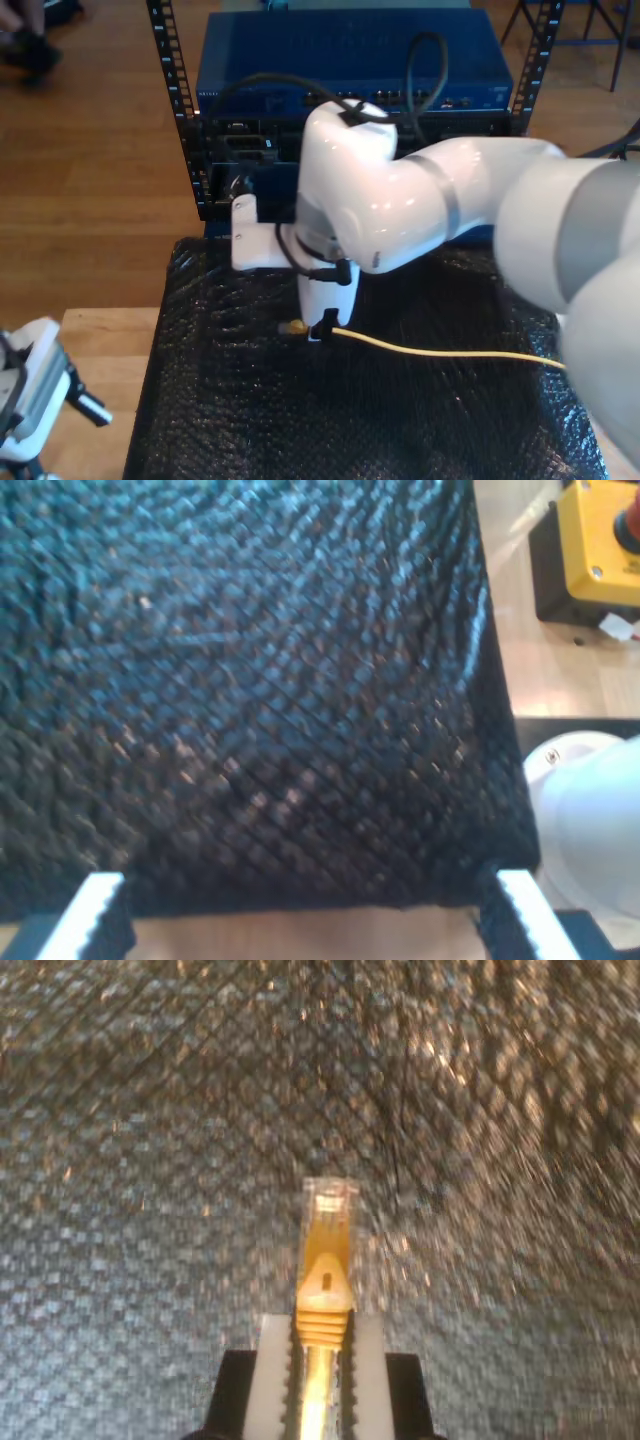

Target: Grab the cable and plug it in

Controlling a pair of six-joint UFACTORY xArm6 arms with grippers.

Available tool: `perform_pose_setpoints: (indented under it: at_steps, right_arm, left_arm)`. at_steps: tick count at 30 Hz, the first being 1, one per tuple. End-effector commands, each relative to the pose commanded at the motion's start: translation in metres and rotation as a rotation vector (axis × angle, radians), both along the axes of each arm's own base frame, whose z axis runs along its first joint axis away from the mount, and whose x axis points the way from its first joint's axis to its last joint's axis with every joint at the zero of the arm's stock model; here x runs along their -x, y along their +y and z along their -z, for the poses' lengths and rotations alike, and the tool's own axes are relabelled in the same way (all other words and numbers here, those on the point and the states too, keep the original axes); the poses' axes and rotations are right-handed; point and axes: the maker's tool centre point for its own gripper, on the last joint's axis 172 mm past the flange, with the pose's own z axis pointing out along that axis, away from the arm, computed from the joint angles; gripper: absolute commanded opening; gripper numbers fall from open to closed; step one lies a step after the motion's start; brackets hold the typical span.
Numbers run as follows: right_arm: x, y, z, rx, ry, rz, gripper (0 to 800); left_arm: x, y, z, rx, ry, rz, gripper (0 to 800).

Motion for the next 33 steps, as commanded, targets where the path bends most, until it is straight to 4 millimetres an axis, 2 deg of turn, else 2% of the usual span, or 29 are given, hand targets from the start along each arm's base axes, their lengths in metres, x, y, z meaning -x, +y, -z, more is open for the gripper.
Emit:
perform_pose_setpoints:
  at_steps: [3,7,11,19,24,28,33]
  right_arm:
    - [0.002,-0.016,-0.013,-0.012,-0.021,0.009,2]
    - [0.009,-0.044,-0.025,-0.018,-0.008,0.045,2]
    - [0.021,-0.057,-0.035,-0.106,0.043,0.089,2]
    - [0.031,-0.093,-0.067,-0.262,0.101,0.176,2]
    - [0.036,-0.101,-0.08,-0.276,0.091,0.187,2]
    - [0.043,-0.096,-0.087,-0.306,0.099,0.194,2]
    - [0.041,-0.097,-0.094,-0.338,0.099,0.221,2]
  left_arm:
    - [-0.007,-0.017,-0.005,0.014,0.005,0.0,800]
    - [-0.02,-0.05,-0.018,0.051,0.001,0.007,800]
    - [-0.029,-0.079,-0.029,0.078,0.009,0.014,800]
    - [-0.047,-0.133,-0.051,0.153,0.014,0.037,800]
    - [-0.066,-0.16,-0.068,0.244,0.012,0.025,800]
    - [-0.079,-0.177,-0.08,0.297,0.003,0.022,800]
    - [-0.089,-0.195,-0.093,0.331,-0.011,0.033,800]
